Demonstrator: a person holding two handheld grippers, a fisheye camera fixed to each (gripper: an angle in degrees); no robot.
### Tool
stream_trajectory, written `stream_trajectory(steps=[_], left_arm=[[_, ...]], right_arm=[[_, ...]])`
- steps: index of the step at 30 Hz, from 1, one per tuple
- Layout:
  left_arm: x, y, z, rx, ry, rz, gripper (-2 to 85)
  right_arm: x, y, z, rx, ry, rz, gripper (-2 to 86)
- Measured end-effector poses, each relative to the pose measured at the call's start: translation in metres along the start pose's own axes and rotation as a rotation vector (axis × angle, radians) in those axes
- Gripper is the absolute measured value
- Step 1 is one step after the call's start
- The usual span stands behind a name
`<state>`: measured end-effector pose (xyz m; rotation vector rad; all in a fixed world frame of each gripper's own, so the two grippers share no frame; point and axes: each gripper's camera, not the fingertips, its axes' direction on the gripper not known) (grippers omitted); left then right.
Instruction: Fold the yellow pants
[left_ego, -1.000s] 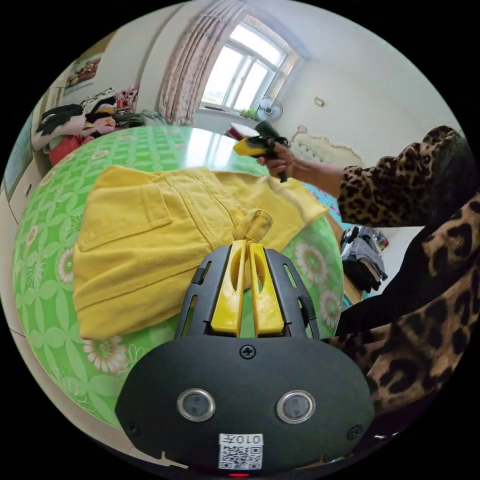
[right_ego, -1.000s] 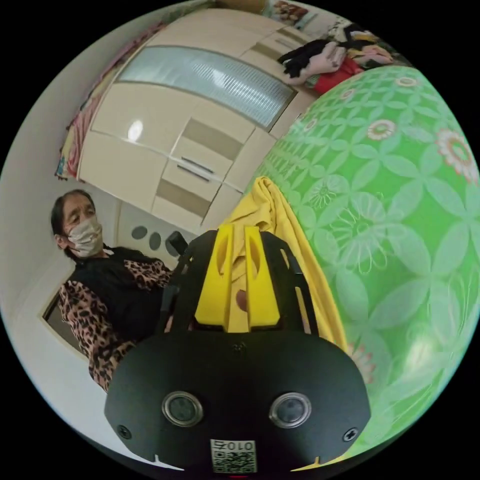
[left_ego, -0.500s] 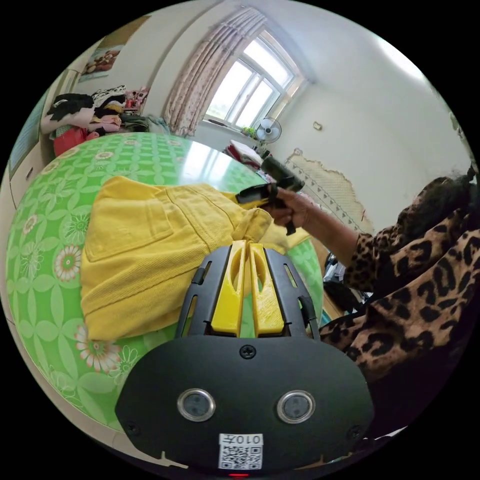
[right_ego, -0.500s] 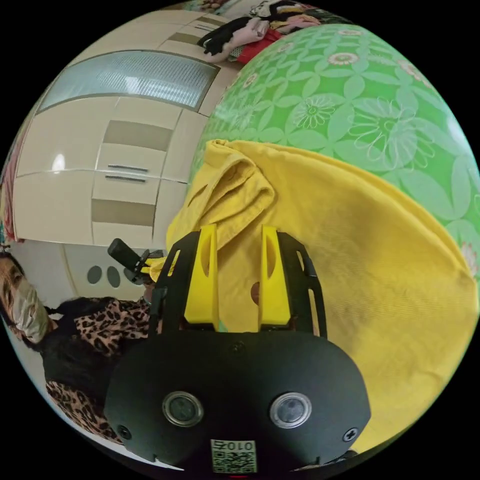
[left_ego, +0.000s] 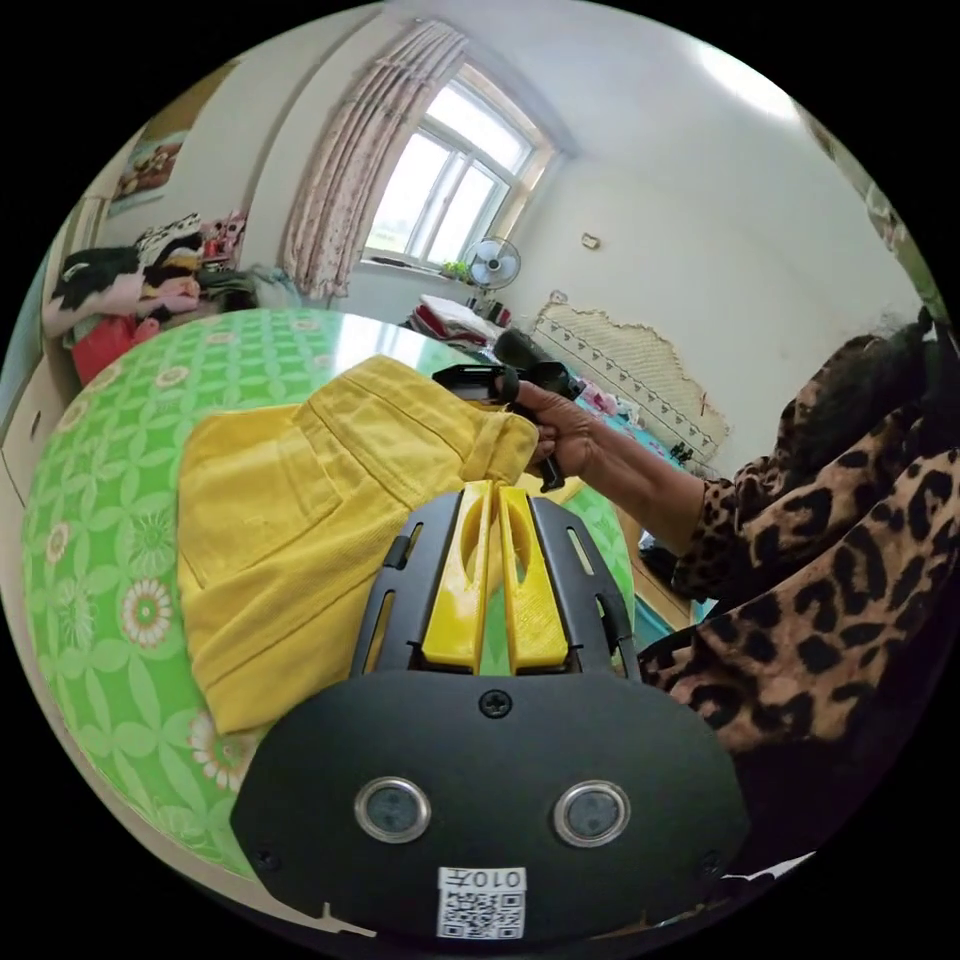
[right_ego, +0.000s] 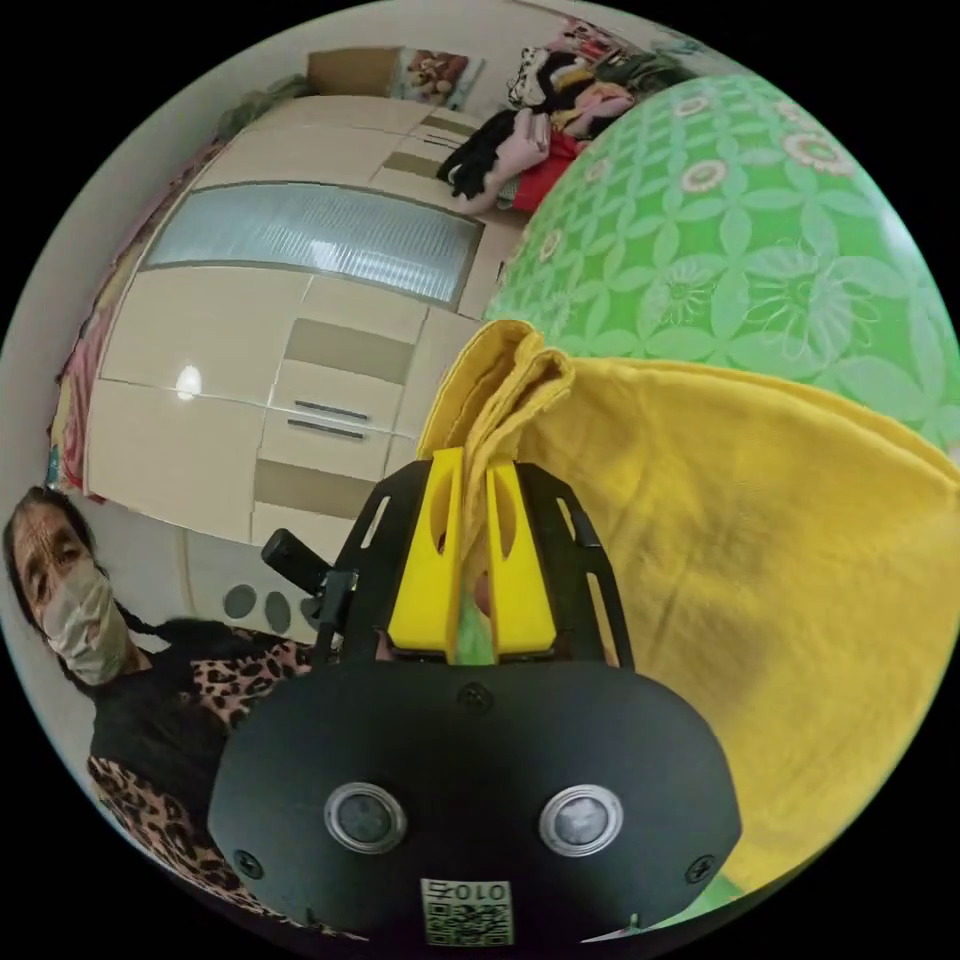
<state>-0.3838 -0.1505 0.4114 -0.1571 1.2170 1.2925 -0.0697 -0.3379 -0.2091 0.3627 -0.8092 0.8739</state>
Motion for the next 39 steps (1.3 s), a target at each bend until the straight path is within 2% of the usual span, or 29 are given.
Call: stream_trajectory(steps=[2,4,6,10,14,16,19,21,25,26,27,30,34,37,39], left_arm=[[-0.005,0.004,0.030,-0.098,-0.006,-0.006,-0.3],[-0.014,0.012,0.059,-0.236,0.000,-0.055,-0.3],[-0.013,0.015,0.048,-0.207,-0.003,-0.067,-0.3],[-0.015,0.010,0.015,-0.181,0.049,-0.054,-0.3],[-0.037,0.016,-0.039,0.021,0.275,-0.188,-0.3],[-0.046,0.013,-0.053,0.084,0.219,-0.243,-0.3],[-0.058,0.002,-0.038,0.030,0.054,-0.283,-0.3],[-0.076,0.011,0.002,-0.159,0.066,-0.382,-0.3],[-0.084,0.019,-0.017,-0.093,0.185,-0.455,-0.3],[-0.078,0.013,-0.037,-0.026,0.216,-0.425,-0.3],[-0.073,0.009,-0.062,0.051,0.151,-0.411,-0.3],[-0.074,0.019,-0.100,0.102,-0.071,-0.476,-0.4],[-0.058,0.039,-0.126,0.126,-0.104,-0.514,-0.4],[-0.039,0.056,-0.156,0.194,-0.199,-0.553,-0.3],[-0.034,0.071,-0.174,0.210,-0.272,-0.570,-0.3]], right_arm=[[0.030,0.017,0.006,-0.070,0.133,0.119,3.5],[0.052,0.030,0.010,-0.092,0.113,0.183,3.3],[0.062,0.042,0.003,-0.056,0.026,0.200,3.1],[0.065,0.060,-0.005,-0.039,0.010,0.176,3.0],[0.065,0.074,-0.014,-0.037,-0.002,0.174,3.3],[0.064,0.081,-0.020,-0.031,-0.015,0.171,3.6],[0.064,0.098,-0.035,0.003,-0.044,0.182,4.3],[0.060,0.112,-0.049,0.032,-0.040,0.169,4.3],[0.044,0.158,-0.103,0.143,-0.089,0.076,3.8],[0.038,0.168,-0.115,0.173,-0.137,0.040,3.5],[0.034,0.170,-0.118,0.182,-0.151,0.036,3.4],[0.008,0.156,-0.104,0.127,-0.093,-0.005,3.4],[-0.036,0.088,-0.058,-0.047,-0.109,-0.150,6.3],[-0.064,0.032,-0.024,-0.230,0.075,-0.250,11.1],[-0.078,0.003,-0.011,-0.297,0.123,-0.307,11.9]])
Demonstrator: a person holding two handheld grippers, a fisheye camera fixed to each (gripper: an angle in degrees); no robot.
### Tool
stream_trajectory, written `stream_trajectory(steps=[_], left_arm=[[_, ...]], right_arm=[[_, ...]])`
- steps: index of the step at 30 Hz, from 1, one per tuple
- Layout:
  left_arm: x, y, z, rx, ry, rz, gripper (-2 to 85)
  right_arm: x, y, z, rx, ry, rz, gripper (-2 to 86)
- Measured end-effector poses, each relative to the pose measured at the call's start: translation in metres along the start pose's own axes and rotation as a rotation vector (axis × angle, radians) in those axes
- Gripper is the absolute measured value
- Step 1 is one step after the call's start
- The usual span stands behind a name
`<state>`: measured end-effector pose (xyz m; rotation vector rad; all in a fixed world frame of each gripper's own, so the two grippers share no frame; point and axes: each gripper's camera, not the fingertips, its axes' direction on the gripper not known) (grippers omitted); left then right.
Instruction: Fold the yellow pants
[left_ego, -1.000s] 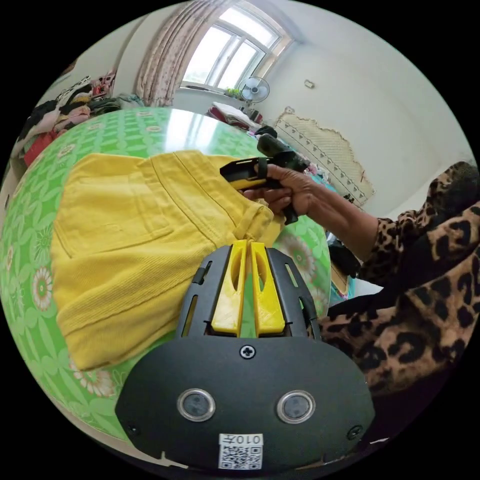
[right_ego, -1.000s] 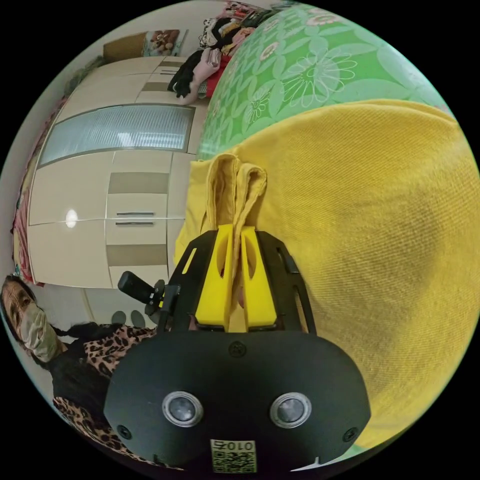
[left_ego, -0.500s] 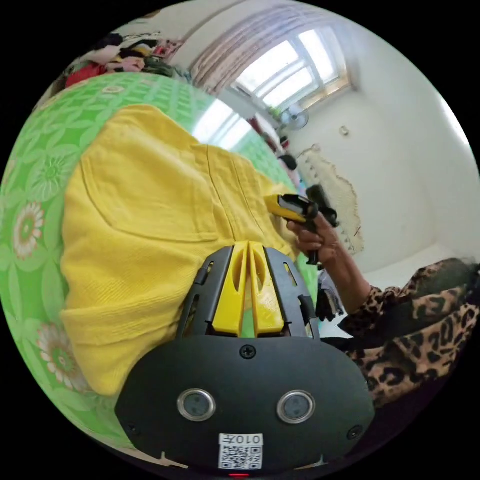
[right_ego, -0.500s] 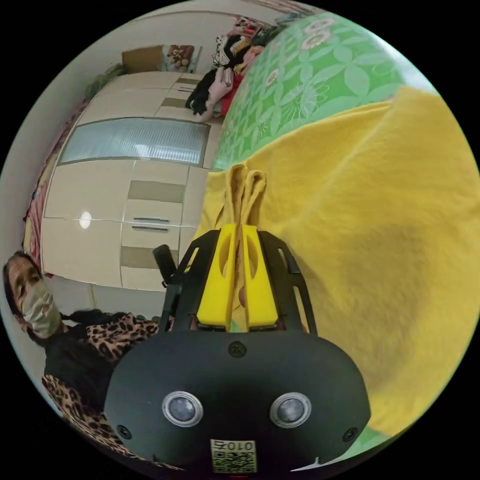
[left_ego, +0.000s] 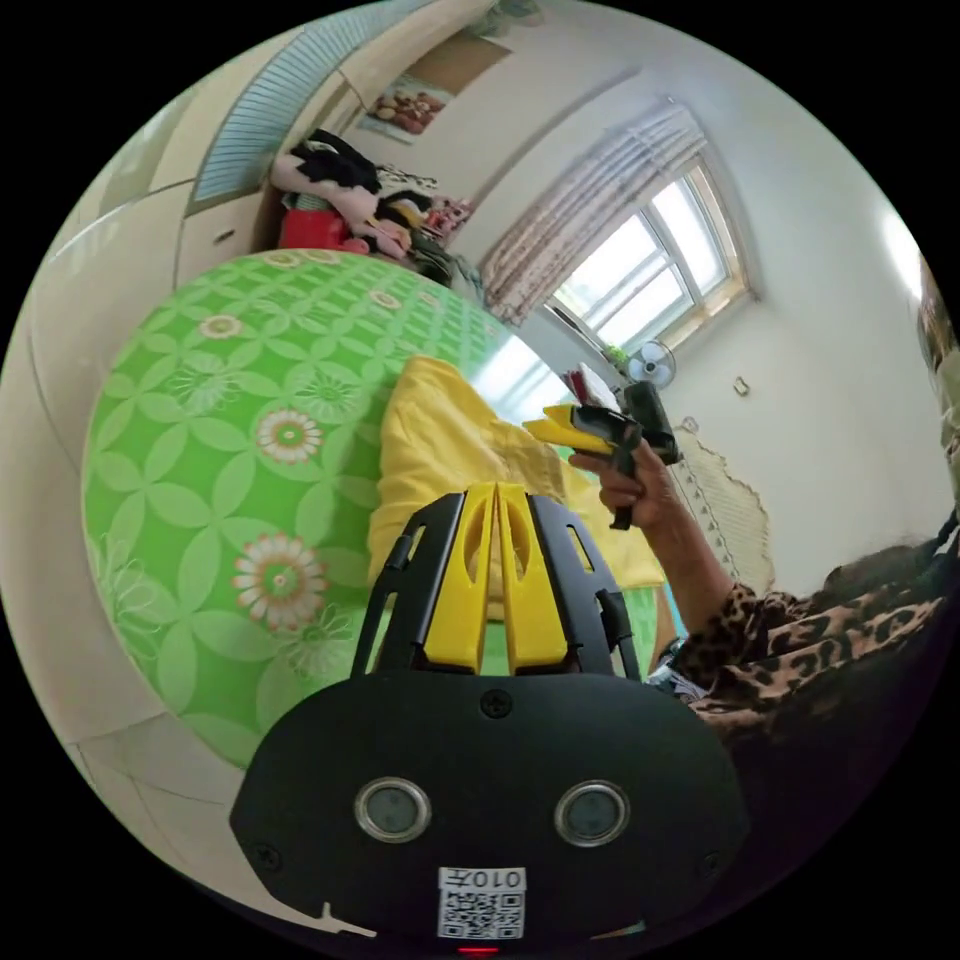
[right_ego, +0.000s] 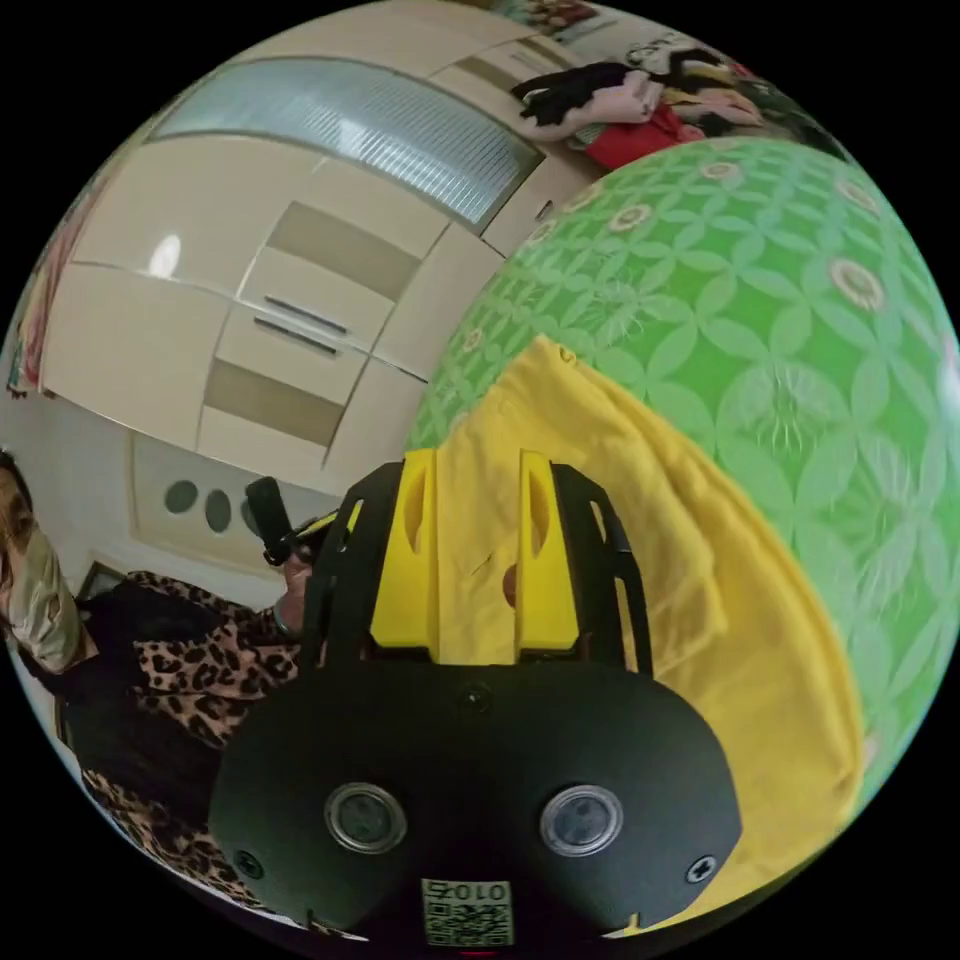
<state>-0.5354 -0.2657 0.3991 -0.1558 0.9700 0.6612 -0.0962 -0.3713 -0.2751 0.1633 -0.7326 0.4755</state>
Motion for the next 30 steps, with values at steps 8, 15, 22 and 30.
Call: stream_trajectory(steps=[8,15,22,30], left_arm=[[0.012,0.006,-0.017,0.007,-0.120,0.117,-0.2],[0.015,0.028,-0.012,-0.061,-0.202,0.085,-0.2],[0.025,0.006,-0.051,-0.098,-0.131,0.063,-0.2],[0.134,-0.088,-0.078,-0.039,0.097,0.393,-0.1]], right_arm=[[0.018,-0.072,0.036,-0.301,0.188,0.028,10.4],[0.035,-0.033,-0.002,-0.169,0.240,0.133,2.0],[0.038,0.071,-0.066,0.145,0.003,0.096,3.3],[0.011,0.350,-0.180,0.459,-0.040,0.227,11.8]])
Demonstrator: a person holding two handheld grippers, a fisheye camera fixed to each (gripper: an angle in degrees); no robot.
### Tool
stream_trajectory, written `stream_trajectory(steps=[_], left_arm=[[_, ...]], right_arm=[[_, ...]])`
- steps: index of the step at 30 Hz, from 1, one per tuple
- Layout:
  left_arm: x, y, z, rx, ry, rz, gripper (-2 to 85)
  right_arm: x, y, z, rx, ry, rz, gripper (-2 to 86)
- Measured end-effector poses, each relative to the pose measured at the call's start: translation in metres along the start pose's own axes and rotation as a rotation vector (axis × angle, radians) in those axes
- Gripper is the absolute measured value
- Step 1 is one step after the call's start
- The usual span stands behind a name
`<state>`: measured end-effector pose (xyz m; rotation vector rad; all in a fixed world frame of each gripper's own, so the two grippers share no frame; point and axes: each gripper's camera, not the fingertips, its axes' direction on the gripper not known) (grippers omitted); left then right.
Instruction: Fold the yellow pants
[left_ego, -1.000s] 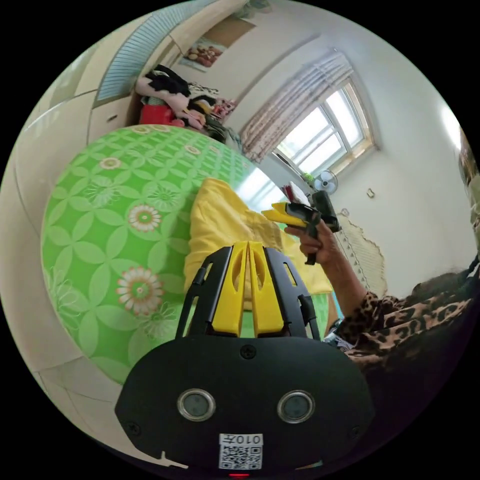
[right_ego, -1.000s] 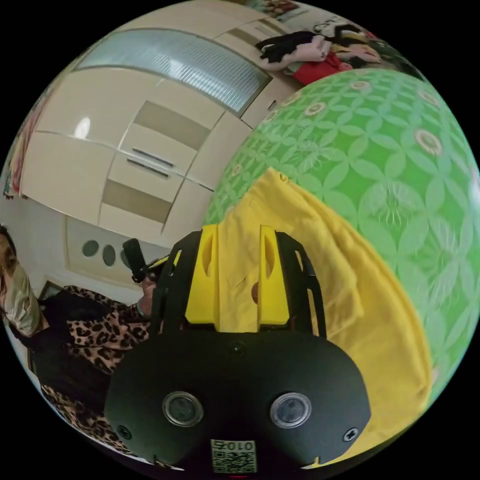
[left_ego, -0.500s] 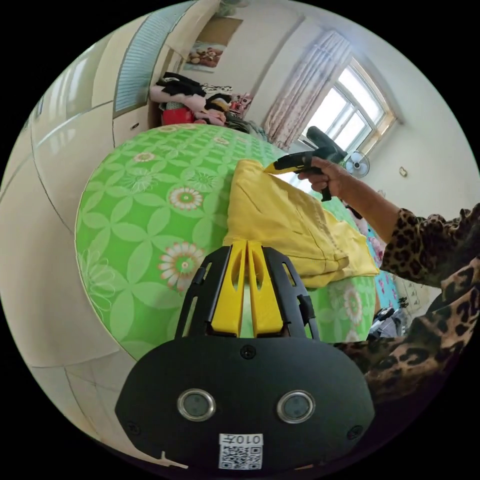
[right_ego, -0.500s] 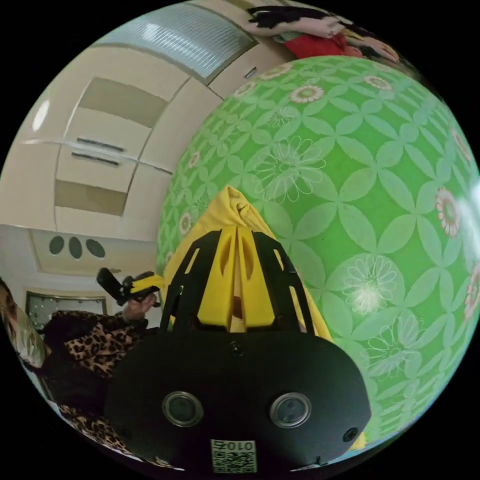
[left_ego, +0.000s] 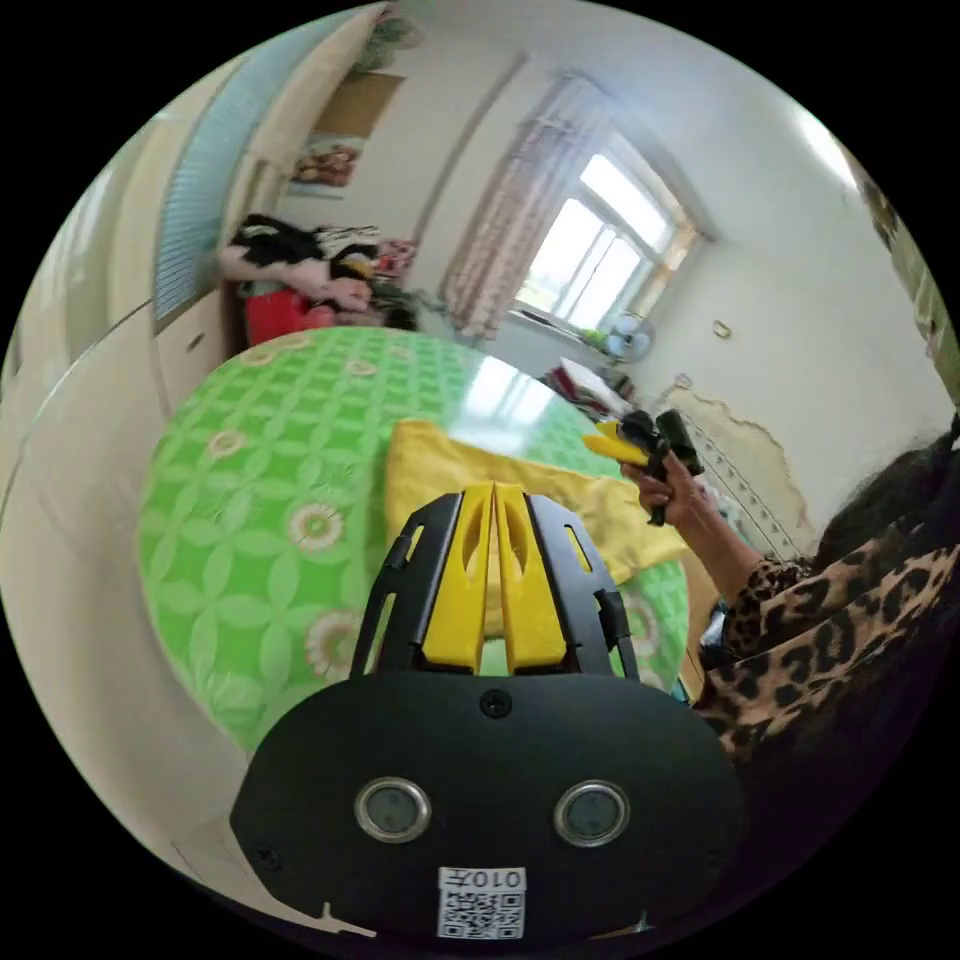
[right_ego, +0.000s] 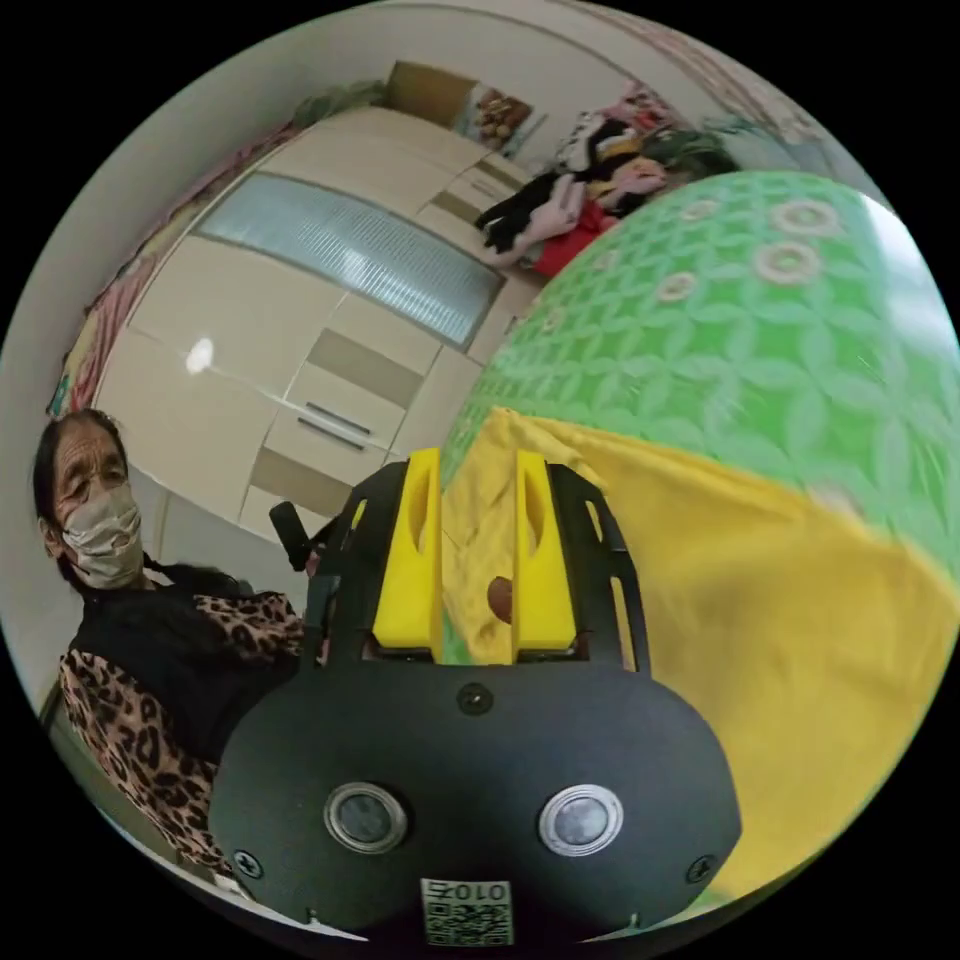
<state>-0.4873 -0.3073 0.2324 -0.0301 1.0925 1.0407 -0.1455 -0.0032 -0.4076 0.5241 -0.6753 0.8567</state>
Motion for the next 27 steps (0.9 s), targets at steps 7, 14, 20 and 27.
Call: stream_trajectory(steps=[7,14,20,27], left_arm=[[0.110,-0.136,0.143,-0.188,0.293,0.439,1.4],[0.242,-0.234,0.345,-0.577,0.427,0.706,7.2],[0.314,-0.264,0.414,-0.689,0.385,0.827,9.8],[0.363,-0.269,0.459,-0.788,0.426,0.849,10.8]], right_arm=[[0.031,0.233,-0.183,0.468,0.186,0.389,13.9],[0.067,0.323,-0.237,0.631,0.155,0.552,15.7],[0.092,0.354,-0.249,0.679,0.159,0.637,15.8],[0.117,0.365,-0.268,0.705,0.119,0.671,15.1]])
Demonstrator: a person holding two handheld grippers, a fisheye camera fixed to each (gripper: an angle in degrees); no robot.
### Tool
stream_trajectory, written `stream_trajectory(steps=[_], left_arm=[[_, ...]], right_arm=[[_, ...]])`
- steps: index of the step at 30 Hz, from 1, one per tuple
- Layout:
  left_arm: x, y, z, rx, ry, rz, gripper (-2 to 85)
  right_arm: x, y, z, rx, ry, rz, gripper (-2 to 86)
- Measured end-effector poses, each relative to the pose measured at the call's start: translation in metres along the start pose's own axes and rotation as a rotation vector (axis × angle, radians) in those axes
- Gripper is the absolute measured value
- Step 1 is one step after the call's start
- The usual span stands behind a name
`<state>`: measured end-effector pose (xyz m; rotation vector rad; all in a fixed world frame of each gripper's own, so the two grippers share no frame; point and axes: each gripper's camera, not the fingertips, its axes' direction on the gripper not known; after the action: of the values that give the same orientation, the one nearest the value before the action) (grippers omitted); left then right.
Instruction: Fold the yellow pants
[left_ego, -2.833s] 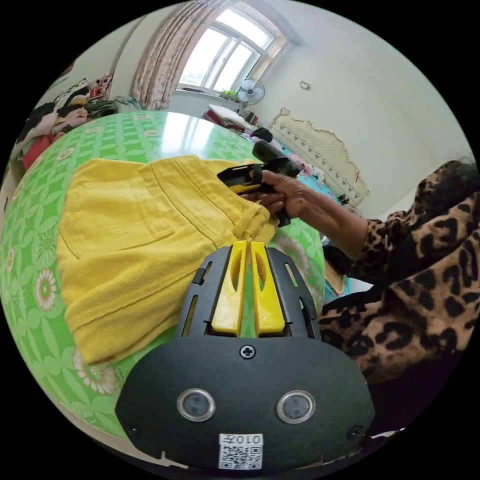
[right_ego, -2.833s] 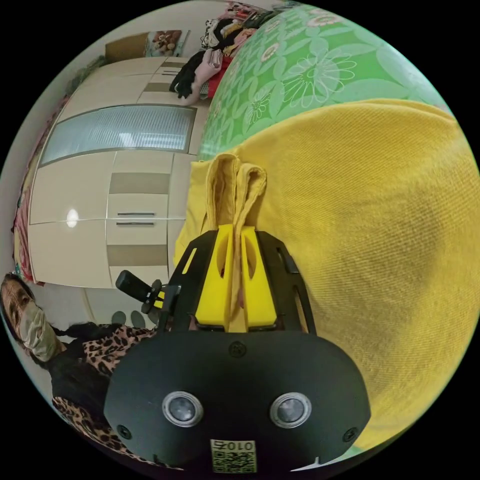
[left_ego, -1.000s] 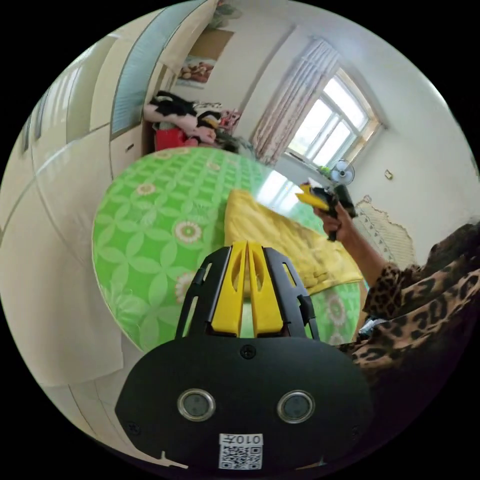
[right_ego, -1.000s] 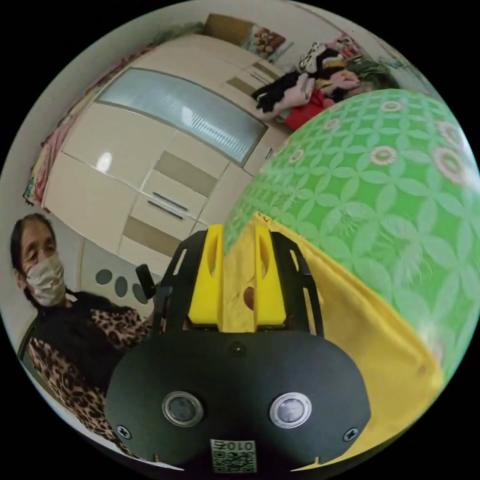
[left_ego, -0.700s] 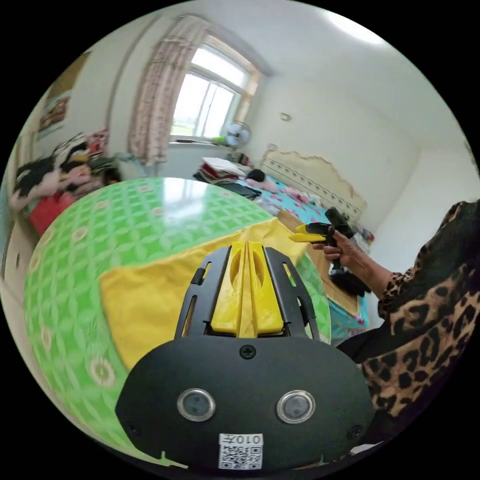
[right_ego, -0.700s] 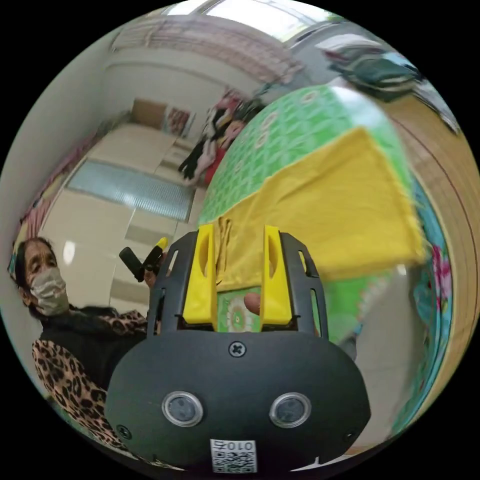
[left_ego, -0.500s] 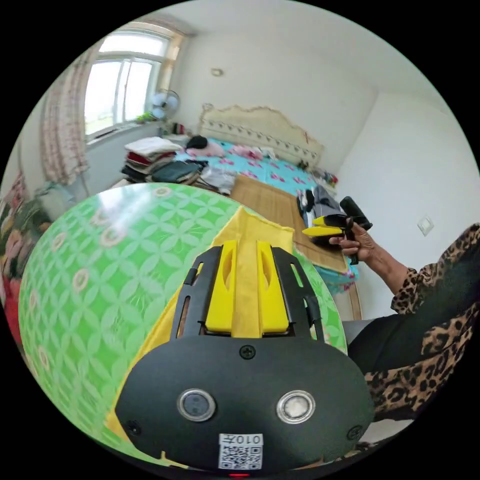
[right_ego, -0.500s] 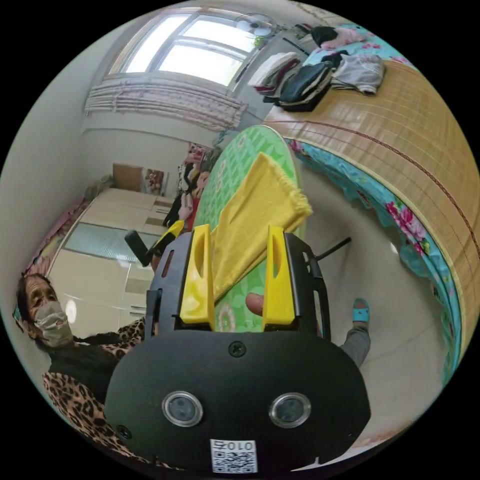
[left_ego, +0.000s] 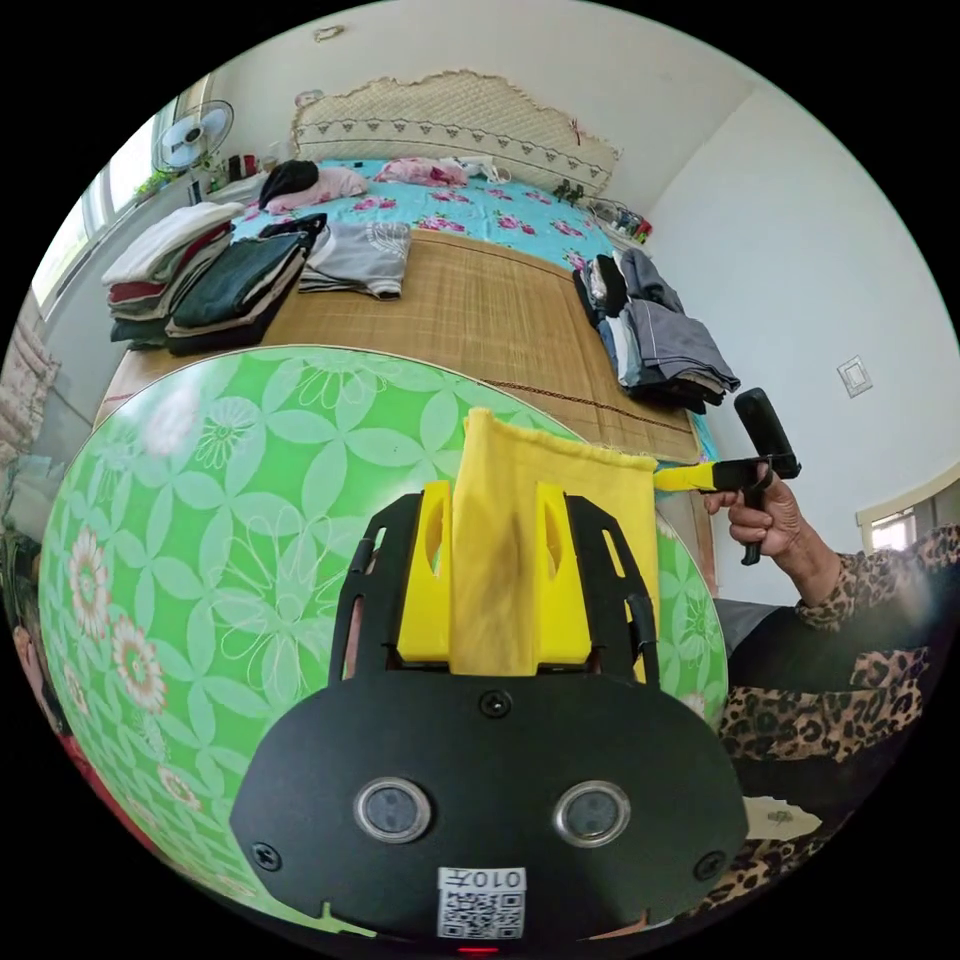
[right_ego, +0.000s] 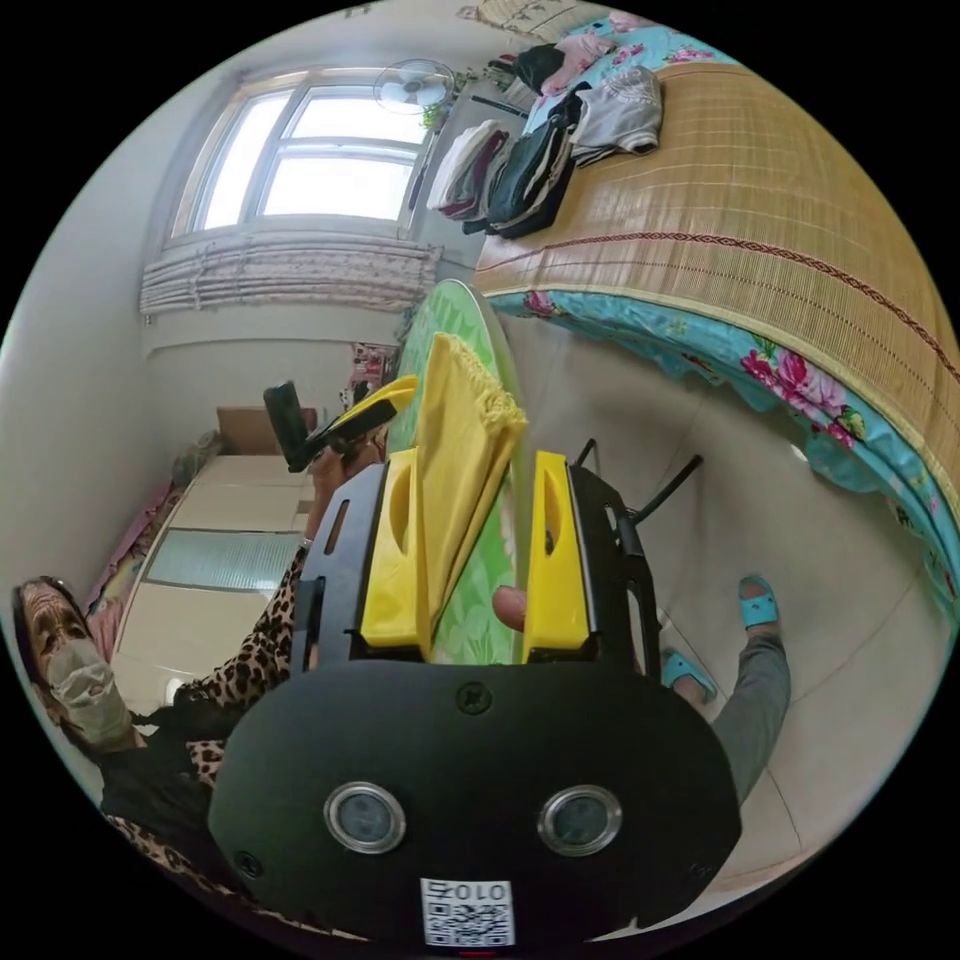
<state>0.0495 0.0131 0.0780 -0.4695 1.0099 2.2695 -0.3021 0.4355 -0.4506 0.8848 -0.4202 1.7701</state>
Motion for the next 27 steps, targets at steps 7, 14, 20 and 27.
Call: stream_trajectory(steps=[7,14,20,27], left_arm=[[0.003,-0.027,0.007,0.001,-0.036,-0.007,10.6],[-0.010,-0.032,-0.009,0.029,-0.077,-0.055,9.8],[-0.009,-0.038,0.005,0.036,-0.032,-0.021,9.3],[-0.015,-0.042,0.017,0.023,-0.043,0.021,5.7]], right_arm=[[-0.004,-0.024,-0.007,0.050,0.082,0.013,11.5],[-0.024,-0.045,-0.005,0.050,0.196,-0.033,6.4],[-0.053,-0.066,-0.005,0.061,0.185,-0.109,3.9],[-0.058,-0.086,0.002,0.077,0.155,-0.074,3.2]])
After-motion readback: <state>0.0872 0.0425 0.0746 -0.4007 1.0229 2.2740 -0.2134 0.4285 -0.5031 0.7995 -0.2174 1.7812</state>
